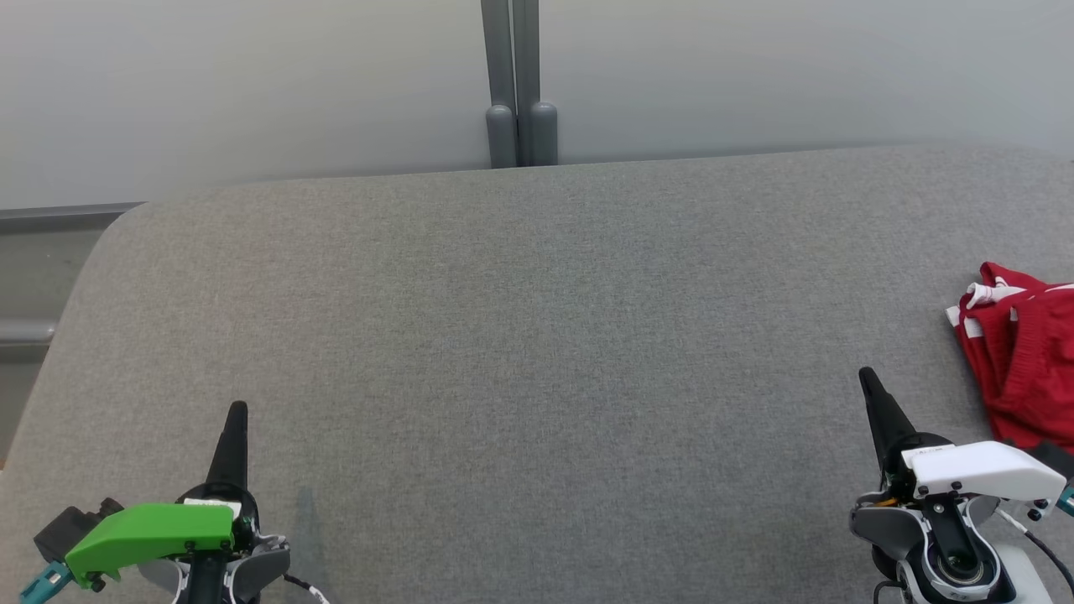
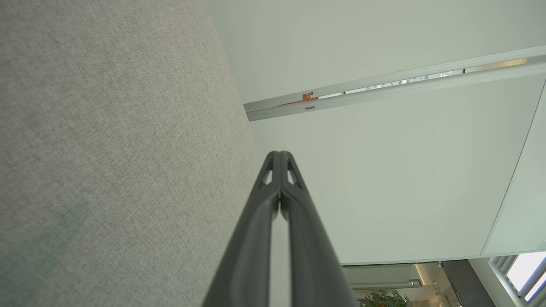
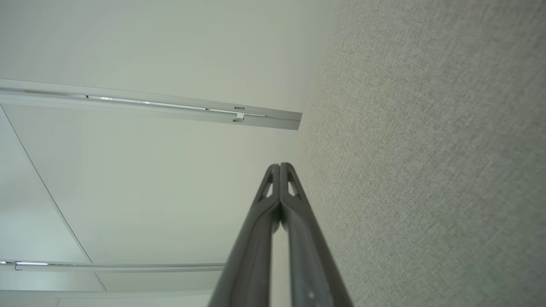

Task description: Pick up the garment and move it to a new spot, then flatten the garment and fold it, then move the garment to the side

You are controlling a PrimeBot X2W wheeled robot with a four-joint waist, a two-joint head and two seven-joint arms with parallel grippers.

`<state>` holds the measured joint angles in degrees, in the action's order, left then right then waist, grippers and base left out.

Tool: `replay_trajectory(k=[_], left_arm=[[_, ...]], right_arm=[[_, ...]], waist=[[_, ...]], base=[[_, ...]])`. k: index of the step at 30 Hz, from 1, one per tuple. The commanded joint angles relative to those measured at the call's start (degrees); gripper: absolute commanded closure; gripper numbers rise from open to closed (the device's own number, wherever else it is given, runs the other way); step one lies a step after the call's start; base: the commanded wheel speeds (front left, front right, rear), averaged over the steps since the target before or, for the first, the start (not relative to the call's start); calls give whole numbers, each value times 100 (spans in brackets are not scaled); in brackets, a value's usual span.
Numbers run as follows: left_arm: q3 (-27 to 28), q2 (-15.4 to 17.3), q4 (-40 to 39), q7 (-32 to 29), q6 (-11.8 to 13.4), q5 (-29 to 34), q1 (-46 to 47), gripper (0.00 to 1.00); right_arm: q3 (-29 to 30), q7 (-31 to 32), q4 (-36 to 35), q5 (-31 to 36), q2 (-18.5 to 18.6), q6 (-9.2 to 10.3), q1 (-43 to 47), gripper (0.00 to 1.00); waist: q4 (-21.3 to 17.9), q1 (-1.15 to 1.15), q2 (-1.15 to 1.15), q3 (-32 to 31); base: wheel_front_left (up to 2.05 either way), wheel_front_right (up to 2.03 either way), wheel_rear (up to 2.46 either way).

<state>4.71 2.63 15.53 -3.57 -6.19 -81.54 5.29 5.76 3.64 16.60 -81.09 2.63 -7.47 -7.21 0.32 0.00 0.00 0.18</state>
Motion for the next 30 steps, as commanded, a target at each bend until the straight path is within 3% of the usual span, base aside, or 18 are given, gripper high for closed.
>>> replay_trajectory(k=[1,30], left_arm=[[34,35,-50,-45,-45,-110,98,100],[198,42,-158,-317,-148,-1092,125,100]], right_arm=[[20,38,-69,-129,33,-4,64,100],[86,310,-285,-1151,36,-4,131,100]], waist=[[-1,0,0,0],[-32,0,0,0]], base=[[0,0,0],[0,0,0]])
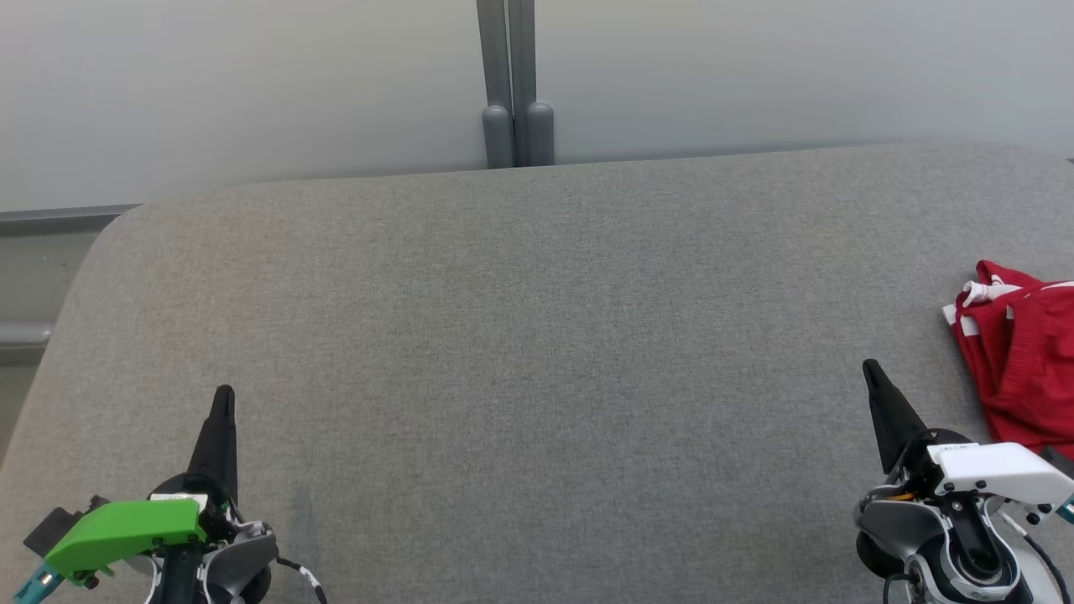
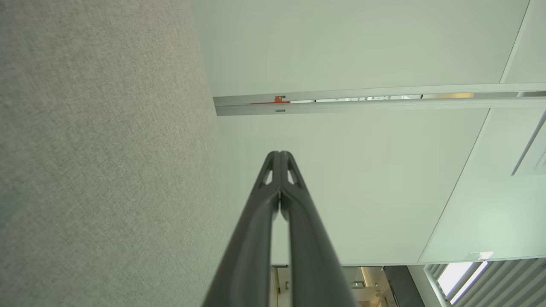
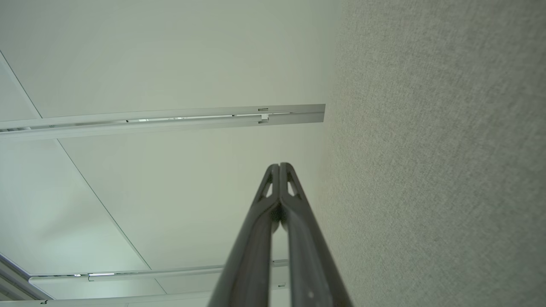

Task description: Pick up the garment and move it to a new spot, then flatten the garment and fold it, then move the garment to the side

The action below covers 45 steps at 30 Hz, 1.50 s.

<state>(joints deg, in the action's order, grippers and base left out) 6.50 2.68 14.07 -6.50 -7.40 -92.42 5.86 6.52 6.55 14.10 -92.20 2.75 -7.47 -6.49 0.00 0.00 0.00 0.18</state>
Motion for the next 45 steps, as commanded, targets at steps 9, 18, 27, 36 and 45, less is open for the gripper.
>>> replay_trajectory(k=[9,18,27,36,45], left_arm=[[18,37,-13,-24,-27,-3,67,100],[18,37,-12,-24,-27,-3,67,100],[18,37,-13,-24,-27,-3,67,100],[18,37,-13,-24,-27,-3,67,100],[18,37,-13,-24,-27,-3,67,100]], right_arm=[[10,19,-34,-39,24,-4,57,100],[10,18,-35,-39,24,-4,58,100],[10,18,-34,-39,24,-4,57,100],[9,18,-34,-40,24,-4,57,100],[9,18,-34,-40,24,-4,57,100]], waist=[[0,0,0,0],[0,0,0,0],[0,0,0,0],[0,0,0,0],[0,0,0,0]], base=[[0,0,0],[0,0,0],[0,0,0],[0,0,0],[0,0,0]])
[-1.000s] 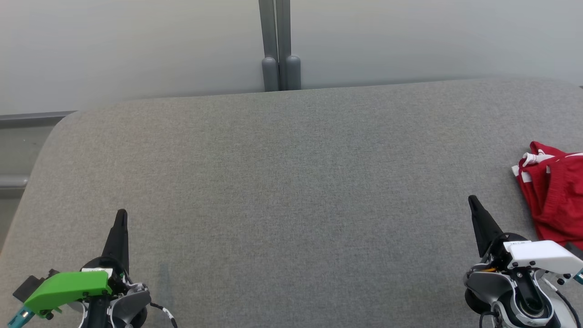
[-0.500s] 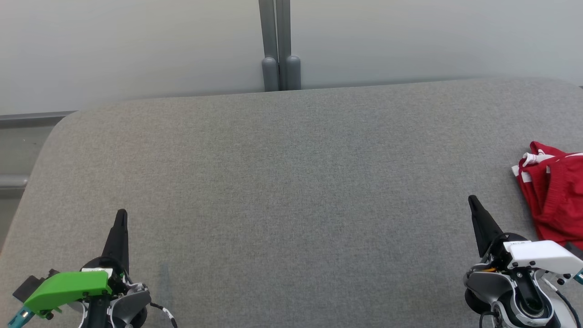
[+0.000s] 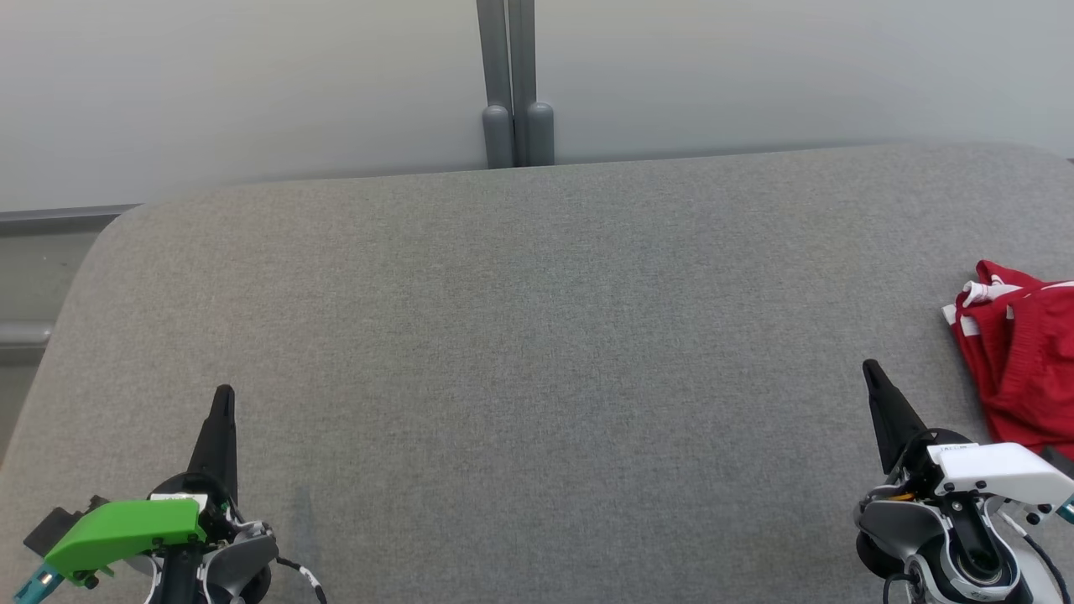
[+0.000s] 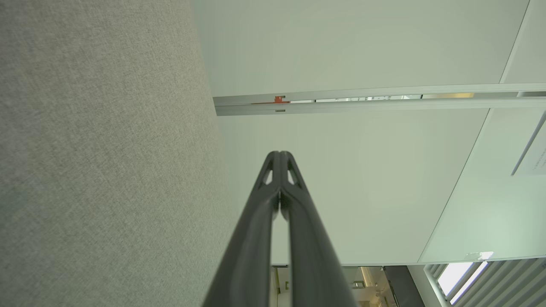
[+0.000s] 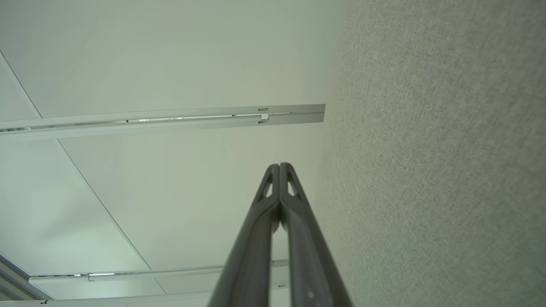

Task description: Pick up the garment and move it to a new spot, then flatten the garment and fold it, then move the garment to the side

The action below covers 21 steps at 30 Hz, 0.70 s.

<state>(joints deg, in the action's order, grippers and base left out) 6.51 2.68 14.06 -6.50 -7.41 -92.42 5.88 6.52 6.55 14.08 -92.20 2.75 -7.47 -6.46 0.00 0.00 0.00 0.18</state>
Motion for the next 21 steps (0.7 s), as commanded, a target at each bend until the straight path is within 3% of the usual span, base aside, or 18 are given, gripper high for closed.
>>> replay_trajectory(k=[1,21], left_arm=[[17,37,-12,-24,-25,-3,65,100],[17,37,-13,-24,-25,-3,65,100]], right_arm=[[9,18,-32,-40,24,-3,54,100],[9,17,-32,-40,24,-4,54,100]], waist=[[0,0,0,0],[0,0,0,0]], base=[[0,0,0],[0,0,0]])
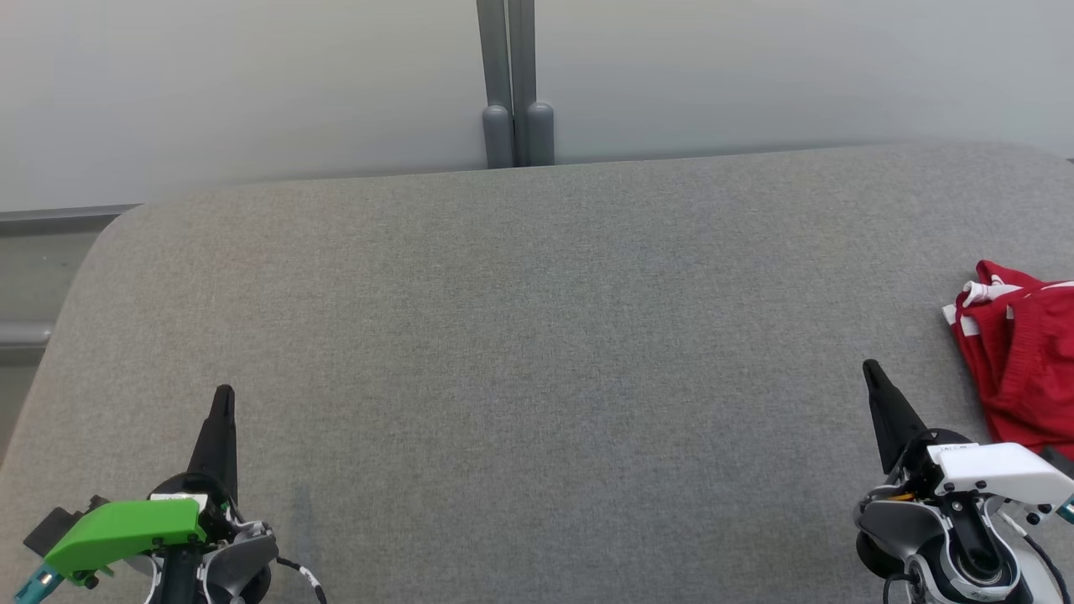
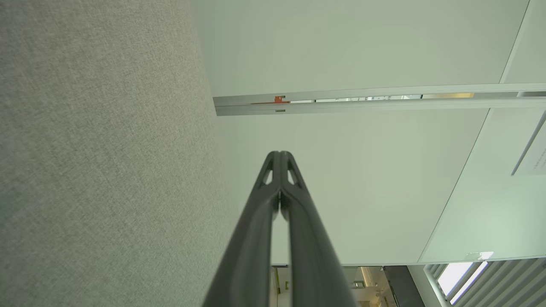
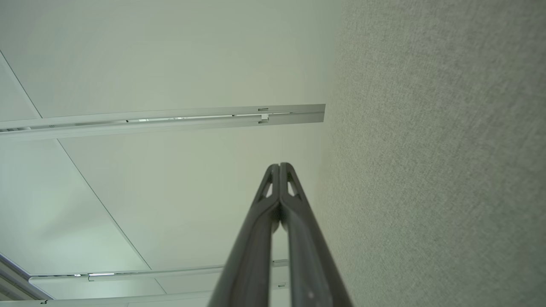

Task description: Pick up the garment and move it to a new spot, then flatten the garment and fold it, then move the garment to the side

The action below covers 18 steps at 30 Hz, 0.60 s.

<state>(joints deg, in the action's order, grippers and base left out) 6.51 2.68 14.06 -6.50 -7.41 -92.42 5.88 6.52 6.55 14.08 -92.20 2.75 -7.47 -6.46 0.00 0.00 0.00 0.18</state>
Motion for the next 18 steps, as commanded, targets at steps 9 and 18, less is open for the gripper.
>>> replay_trajectory(k=[9,18], left_arm=[[17,38,-13,-24,-25,-3,65,100],[17,38,-12,-24,-25,-3,65,100]], right_arm=[[9,17,-32,-40,24,-4,55,100],[8,17,-32,-40,24,-4,55,100]], waist=[[0,0,0,0],[0,0,0,0]], base=[[0,0,0],[0,0,0]])
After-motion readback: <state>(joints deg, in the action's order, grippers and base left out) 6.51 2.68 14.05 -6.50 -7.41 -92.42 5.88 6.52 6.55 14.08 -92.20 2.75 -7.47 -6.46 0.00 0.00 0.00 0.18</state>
